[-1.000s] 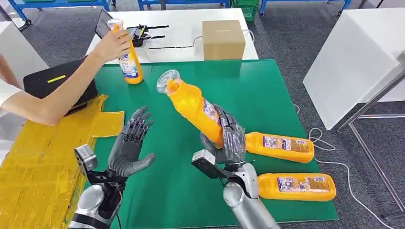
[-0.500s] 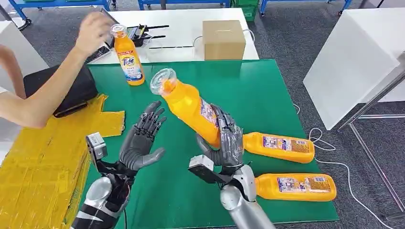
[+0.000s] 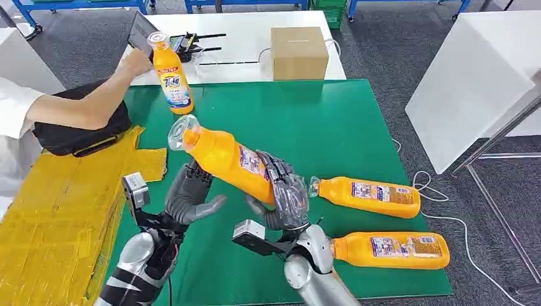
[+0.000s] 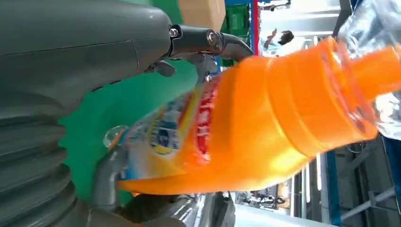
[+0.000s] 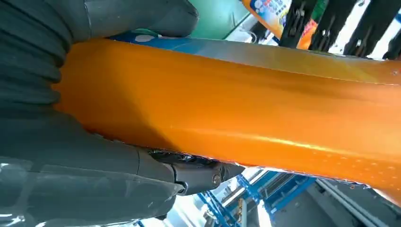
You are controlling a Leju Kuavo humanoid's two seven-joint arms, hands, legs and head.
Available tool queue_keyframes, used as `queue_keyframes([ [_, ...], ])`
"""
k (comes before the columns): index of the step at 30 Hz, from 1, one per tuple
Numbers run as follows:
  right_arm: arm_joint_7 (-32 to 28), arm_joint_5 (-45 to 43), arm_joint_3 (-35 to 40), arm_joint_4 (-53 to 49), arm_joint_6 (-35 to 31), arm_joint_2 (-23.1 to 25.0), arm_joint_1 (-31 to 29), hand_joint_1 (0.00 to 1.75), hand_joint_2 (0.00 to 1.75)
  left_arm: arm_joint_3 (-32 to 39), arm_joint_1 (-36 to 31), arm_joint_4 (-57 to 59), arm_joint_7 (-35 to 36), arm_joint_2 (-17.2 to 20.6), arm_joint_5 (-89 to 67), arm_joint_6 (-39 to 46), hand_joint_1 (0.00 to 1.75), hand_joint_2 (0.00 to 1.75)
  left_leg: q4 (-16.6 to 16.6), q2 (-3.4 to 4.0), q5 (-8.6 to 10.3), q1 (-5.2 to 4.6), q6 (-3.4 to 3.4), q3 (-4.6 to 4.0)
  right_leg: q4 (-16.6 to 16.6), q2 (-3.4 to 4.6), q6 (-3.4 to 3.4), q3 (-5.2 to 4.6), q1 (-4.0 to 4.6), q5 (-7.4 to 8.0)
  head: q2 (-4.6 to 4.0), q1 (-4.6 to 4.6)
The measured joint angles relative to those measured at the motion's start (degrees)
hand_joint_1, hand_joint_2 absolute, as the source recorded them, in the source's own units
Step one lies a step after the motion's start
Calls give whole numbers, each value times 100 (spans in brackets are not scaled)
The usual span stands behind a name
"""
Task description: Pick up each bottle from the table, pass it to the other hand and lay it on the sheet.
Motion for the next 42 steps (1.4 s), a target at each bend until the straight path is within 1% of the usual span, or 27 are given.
queue_keyframes([
  [12, 4, 9, 63, 129, 0, 22, -9, 175, 175, 0, -4, 15, 0, 2, 0, 2, 0, 175, 0, 0, 0, 0, 0, 0, 0, 0, 0, 0, 0, 0, 0, 0],
  [15, 67, 168, 96, 164, 19, 22, -29, 175, 175, 0, -4, 17, 0, 2, 22, 13, 0, 175, 0, 0, 0, 0, 0, 0, 0, 0, 0, -1, 0, 0, 0, 0],
  [21, 326, 627, 439, 415, 186, 28, -167, 175, 175, 7, -31, 103, 7, 2, 140, 39, 0, 175, 0, 1, 0, 0, 0, 1, 0, 0, 0, -1, 1, 0, 0, -2],
  [28, 370, 624, 693, 590, 319, 28, -231, 175, 175, 55, -28, 201, 7, 24, 218, 94, 0, 175, 0, 1, 0, 1, 0, 0, 1, 0, 0, -1, 3, 0, 0, 0],
  [32, 282, 172, 833, 548, 849, 26, -230, 175, 175, 77, -21, 254, -20, 55, 269, 214, 0, 175, 0, 1, 0, 1, 0, 0, 1, 1, 0, -3, 2, 0, 0, 0],
  [36, 304, -53, 977, 393, 1181, -24, -232, 175, 175, 155, 6, 260, -52, 66, 275, 262, 0, 175, 0, 1, 0, 1, 0, 0, 1, 0, 0, -3, 2, 0, 0, 0],
  [37, 315, -70, 1012, 358, 1207, -39, -233, 175, 175, 164, 9, 260, -57, 66, 278, 284, 19, 175, 0, 1, 0, 1, 0, -1, 1, 0, 0, -3, 3, 0, 0, 0],
  [38, 332, -83, 1040, 343, 1220, -53, -237, 175, 175, 175, 10, 260, -63, 66, 278, 295, 145, 175, 0, 1, 0, 1, 0, -1, 1, 0, 0, -3, 2, 0, 0, -2],
  [39, 352, -96, 1064, 332, 1224, -63, -246, 175, 175, 188, 14, 260, -70, 66, 278, 321, 175, 175, 0, 1, 0, 1, 0, 0, 1, 0, 0, -3, 2, 0, 0, 0],
  [42, 409, -105, 1110, 326, 1224, -81, -273, 175, 175, 208, 35, 260, -90, 44, 278, 509, 175, 175, 0, 1, 0, 1, 0, 0, 1, 0, 0, -3, 3, 0, 0, 0],
])
